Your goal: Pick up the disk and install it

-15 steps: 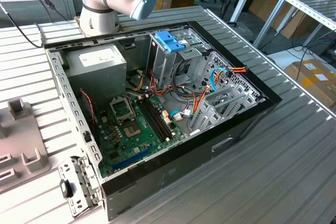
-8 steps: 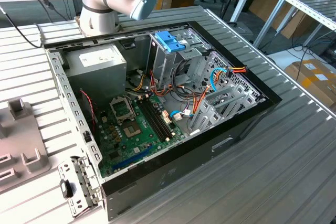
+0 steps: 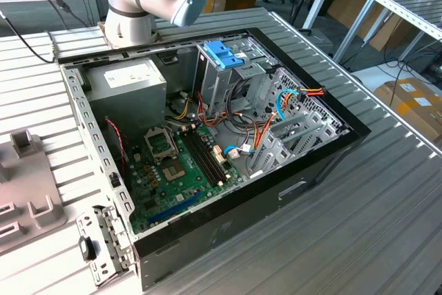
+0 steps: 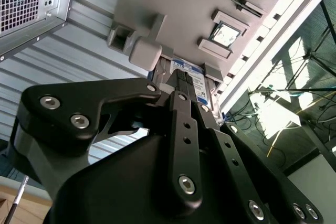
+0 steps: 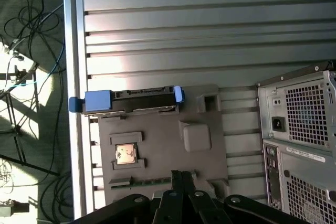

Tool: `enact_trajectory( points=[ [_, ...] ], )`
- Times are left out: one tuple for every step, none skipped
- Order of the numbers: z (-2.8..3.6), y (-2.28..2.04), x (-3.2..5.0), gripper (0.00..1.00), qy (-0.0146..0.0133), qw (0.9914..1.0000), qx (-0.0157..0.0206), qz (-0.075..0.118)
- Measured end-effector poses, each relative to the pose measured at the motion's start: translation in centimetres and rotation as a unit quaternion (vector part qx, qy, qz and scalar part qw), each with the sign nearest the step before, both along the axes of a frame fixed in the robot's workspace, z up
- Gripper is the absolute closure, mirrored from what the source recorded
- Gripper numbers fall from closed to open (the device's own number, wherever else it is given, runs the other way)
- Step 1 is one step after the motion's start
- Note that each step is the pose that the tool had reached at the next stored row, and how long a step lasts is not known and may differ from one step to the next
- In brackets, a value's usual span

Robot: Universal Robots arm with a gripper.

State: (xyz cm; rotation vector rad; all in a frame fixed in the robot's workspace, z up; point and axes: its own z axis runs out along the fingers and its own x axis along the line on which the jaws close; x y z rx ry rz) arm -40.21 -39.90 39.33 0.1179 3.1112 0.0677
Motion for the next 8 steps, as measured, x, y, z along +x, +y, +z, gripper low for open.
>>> enact_trajectory(
  points=[
    [0.00,0.00,-0.10,0.89,0.0000,1.00000,0.0000,0.000],
    [0.00,0.00,-0.15,0.89,0.0000,1.00000,0.0000,0.000],
    [0.00,0.00,-0.21,0.89,0.0000,1.00000,0.0000,0.000],
    [0.00,0.00,-0.27,0.89,0.0000,1.00000,0.0000,0.000],
    [0.00,0.00,-0.33,0.89,0.0000,1.00000,0.0000,0.000],
    [0.00,0.00,-0.42,0.89,0.0000,1.00000,0.0000,0.000],
    [0.00,0.00,-0.48,0.89,0.0000,1.00000,0.0000,0.000],
    [0.00,0.00,-0.54,0.89,-0.0001,1.00000,0.0000,0.000]
  ],
)
